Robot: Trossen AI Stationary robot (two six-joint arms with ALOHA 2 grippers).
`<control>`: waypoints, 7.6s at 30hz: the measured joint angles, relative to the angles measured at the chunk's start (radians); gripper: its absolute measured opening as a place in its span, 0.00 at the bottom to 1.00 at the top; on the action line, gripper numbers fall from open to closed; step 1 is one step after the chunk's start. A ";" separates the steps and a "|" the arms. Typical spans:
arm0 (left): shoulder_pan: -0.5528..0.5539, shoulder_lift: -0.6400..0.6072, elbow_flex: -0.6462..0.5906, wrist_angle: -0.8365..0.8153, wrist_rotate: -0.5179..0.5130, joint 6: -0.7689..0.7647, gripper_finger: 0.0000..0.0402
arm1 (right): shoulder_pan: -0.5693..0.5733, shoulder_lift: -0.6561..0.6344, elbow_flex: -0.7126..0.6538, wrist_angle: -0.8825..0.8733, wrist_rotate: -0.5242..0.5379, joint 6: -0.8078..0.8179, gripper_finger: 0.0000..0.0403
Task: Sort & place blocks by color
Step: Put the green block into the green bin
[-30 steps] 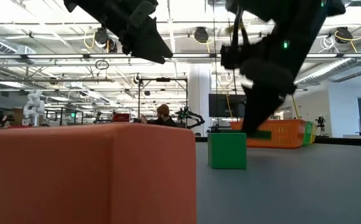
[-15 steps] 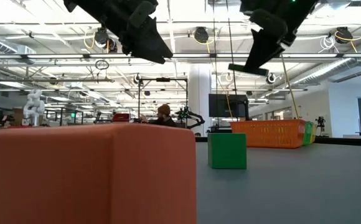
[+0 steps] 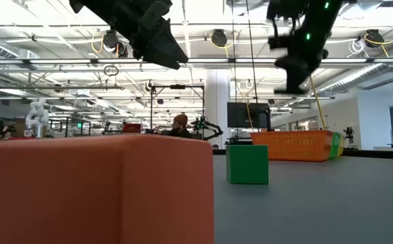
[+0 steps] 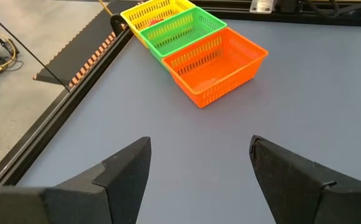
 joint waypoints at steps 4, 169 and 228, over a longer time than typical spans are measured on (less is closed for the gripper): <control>-0.001 0.000 0.000 -0.001 0.000 -0.001 0.67 | -0.114 -0.001 -0.076 0.058 -0.074 -0.053 0.23; -0.107 0.000 0.000 -0.105 0.002 -0.102 0.67 | 0.765 0.580 -0.251 1.560 -0.357 -0.045 0.83; -0.107 0.000 0.000 -0.133 0.002 -0.106 0.67 | 0.067 -0.247 -0.260 0.216 -0.058 -0.027 0.31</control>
